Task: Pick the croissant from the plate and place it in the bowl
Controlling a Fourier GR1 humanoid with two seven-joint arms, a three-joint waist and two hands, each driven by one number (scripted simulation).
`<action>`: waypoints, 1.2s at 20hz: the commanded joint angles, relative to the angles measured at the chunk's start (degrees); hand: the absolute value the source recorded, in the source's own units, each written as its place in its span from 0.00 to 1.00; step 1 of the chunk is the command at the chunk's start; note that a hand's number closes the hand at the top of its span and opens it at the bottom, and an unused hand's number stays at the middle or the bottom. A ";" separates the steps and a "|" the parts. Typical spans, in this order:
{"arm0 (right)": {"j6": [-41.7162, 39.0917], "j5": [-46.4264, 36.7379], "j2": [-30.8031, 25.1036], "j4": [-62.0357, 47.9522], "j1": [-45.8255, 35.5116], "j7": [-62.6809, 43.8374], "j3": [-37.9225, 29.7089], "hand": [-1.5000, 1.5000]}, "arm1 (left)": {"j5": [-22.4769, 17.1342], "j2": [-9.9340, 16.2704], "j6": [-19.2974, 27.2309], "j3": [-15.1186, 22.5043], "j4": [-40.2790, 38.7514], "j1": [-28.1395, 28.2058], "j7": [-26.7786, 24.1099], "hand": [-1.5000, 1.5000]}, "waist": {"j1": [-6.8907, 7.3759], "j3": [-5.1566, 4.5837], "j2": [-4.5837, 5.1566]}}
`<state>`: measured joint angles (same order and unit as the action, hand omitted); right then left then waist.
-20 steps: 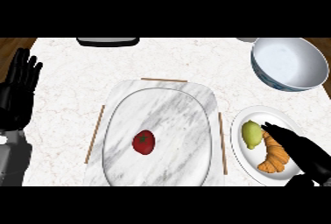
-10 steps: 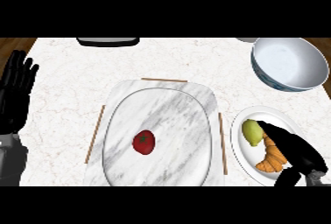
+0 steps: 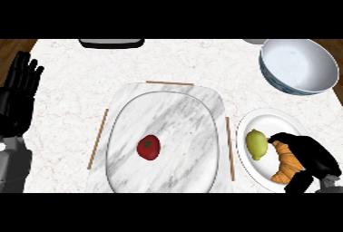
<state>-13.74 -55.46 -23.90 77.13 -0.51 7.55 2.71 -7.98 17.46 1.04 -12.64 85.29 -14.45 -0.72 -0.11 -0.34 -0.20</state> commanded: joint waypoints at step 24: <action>10.90 10.77 -38.08 -45.83 -4.49 17.88 -41.60 1.00 | 1.72 -1.65 1.31 0.81 1.00 -1.12 1.17 0.50 | 0.51 0.58 0.47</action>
<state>-4.29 -46.24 -56.46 38.73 -1.80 21.24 -35.25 -7.61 16.78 1.01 -13.24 86.34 -14.15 -0.51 0.05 0.30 0.35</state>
